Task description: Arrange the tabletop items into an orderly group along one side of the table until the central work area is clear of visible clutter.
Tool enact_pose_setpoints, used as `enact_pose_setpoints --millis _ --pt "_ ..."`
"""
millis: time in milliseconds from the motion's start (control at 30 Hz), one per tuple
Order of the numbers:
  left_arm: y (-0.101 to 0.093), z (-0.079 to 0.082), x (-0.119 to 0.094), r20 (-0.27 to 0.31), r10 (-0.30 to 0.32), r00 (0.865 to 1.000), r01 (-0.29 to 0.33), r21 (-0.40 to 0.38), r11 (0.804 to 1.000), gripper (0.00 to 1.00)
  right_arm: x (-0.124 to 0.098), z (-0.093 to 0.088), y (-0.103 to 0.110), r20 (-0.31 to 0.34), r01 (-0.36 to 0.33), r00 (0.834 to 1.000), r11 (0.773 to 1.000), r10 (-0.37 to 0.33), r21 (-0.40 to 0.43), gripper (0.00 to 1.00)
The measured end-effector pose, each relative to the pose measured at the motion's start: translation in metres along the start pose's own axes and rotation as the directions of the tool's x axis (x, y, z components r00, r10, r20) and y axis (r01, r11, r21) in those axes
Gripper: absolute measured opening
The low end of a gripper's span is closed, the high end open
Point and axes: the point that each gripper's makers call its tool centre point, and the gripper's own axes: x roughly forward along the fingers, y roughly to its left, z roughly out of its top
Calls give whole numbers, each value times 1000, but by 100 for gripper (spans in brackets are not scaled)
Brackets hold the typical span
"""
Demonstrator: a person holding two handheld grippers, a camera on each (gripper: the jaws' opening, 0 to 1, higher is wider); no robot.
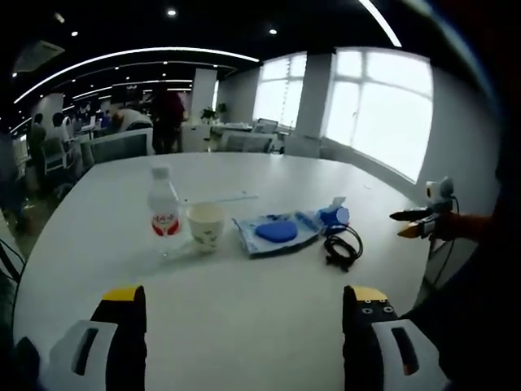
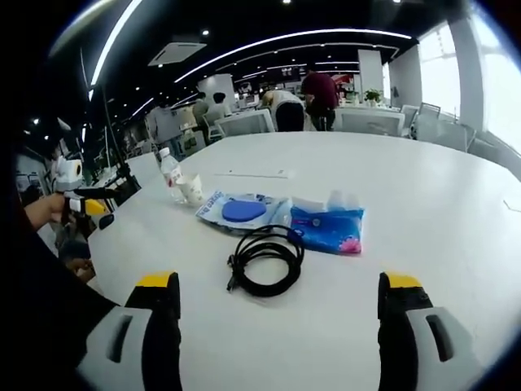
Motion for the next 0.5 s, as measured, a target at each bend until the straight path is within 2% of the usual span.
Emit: enact_pose_setpoints --millis 500 --pt "0 -1 1 -8 -7 1000 7 1 1000 100 0 5 0 16 1 1000 1000 -1 -14 98"
